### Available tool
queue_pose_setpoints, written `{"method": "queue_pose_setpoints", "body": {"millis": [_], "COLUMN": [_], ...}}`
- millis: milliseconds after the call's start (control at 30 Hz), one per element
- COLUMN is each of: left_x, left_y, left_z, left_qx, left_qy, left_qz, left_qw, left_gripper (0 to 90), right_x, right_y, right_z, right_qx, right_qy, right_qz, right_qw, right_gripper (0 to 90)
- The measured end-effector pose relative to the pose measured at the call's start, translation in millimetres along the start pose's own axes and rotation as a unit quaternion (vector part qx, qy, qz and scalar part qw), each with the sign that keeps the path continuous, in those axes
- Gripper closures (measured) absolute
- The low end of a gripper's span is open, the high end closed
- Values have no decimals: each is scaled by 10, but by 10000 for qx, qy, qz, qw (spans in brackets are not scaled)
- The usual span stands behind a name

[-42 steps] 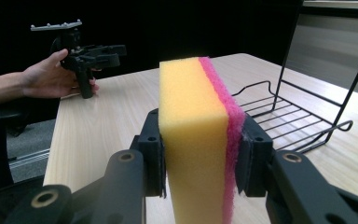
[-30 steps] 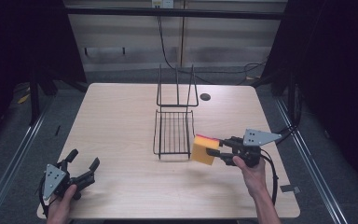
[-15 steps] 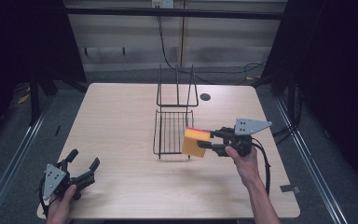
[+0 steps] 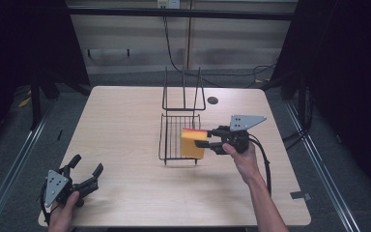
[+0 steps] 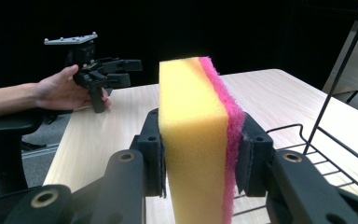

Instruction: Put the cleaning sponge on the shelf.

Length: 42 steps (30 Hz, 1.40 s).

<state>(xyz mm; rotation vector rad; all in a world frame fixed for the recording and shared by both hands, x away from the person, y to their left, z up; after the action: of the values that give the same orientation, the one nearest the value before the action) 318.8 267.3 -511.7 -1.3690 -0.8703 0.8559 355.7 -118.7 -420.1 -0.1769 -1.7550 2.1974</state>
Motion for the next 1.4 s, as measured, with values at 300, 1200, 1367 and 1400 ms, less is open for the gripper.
{"method": "queue_pose_setpoints", "body": {"millis": [300, 1200, 1367, 1400], "left_x": [0, -1, 1, 1], "left_y": [-1, -1, 0, 0], "left_z": [0, 0, 1, 1], "left_qx": [-11, -11, -3, -5], "left_qy": [-2, 7, 8, 9], "left_qz": [10, 12, -2, 0], "left_qw": [10000, 10000, 10000, 10000], "left_gripper": [154, 155, 155, 155], "right_x": [-114, -324, -330, -330], "right_y": [-15, 203, 251, 263], "right_z": [-176, -477, -513, -531], "right_qx": [104, 251, 304, 288], "right_qy": [-115, -258, -312, -346], "right_qz": [-91, -336, -352, -383], "right_qw": [9998, 9988, 9984, 9983], "right_gripper": [607, 604, 603, 603]}}
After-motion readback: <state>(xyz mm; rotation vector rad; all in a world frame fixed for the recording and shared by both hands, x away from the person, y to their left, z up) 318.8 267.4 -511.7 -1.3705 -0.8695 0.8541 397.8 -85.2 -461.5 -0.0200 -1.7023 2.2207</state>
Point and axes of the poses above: each handheld gripper's, and its own axes: z roughly backward along the jaws, y roughly out of its underside, x roughly to its left, the point moved 8 cm from there along -z, roughly forward along the jaws, and after that the axes turned 2 degrees about -z, right-handed, at the moved point
